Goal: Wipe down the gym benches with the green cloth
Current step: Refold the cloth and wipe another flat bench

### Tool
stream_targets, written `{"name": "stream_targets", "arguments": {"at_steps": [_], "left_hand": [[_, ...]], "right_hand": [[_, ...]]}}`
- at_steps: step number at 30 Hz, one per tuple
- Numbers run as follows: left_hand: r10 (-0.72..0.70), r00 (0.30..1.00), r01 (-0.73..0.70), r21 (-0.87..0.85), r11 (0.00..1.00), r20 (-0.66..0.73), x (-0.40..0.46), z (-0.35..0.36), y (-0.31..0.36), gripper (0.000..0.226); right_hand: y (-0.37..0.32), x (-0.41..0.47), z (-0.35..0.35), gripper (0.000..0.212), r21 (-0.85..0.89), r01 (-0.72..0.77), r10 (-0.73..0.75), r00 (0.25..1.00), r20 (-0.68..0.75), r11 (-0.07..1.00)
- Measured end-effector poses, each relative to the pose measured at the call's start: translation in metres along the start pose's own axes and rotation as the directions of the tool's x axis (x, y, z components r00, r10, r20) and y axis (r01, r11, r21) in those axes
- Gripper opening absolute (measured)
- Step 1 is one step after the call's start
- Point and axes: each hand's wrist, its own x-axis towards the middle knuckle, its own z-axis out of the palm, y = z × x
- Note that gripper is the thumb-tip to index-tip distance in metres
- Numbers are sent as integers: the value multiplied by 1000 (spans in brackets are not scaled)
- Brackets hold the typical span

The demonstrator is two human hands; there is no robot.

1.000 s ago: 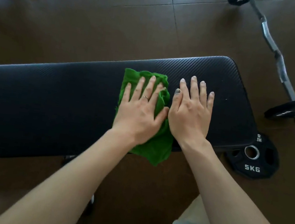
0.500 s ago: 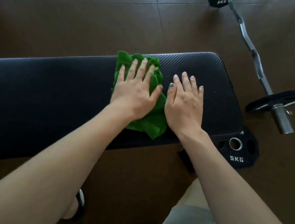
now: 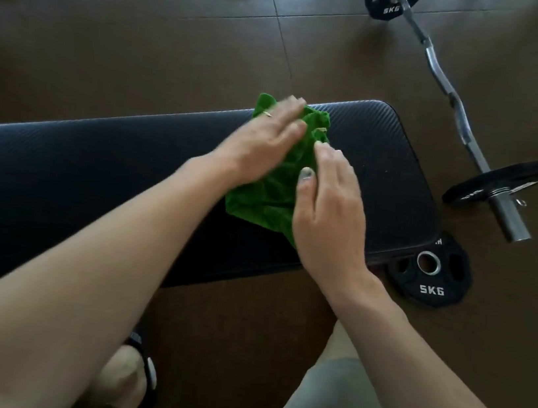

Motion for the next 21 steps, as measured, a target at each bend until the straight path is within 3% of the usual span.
{"name": "stream_targets", "arguments": {"at_steps": [2,3,5,7,12,18,21], "left_hand": [[-65,967,74,28,997,-246,-4,-27,-29,56],[-134,953,170,113,979,-273,-5,-39,-48,55],[-291,945,323,289,901,-151,-10,-51,-74,53],[-360,931,356,374,856,-63,-12,-48,-81,50],[-366,927,365,430,826,-85,-10,-38,-77,46],[-350,930,364,433,825,-116,-8,-34,-82,43],[-340,929,369,464,806,-149,-9,-30,-81,41]], "right_hand": [[-12,10,12,59,-130,54,-39,993,113,990],[-17,20,21,61,-183,78,-44,982,182,980],[-23,39,40,63,-280,89,1,951,308,956],[-21,48,55,64,-378,99,43,936,350,920],[8,73,49,63,-413,151,5,935,354,898],[27,118,41,63,-505,25,134,951,277,863],[-10,71,59,63,-436,133,22,943,333,890]]}}
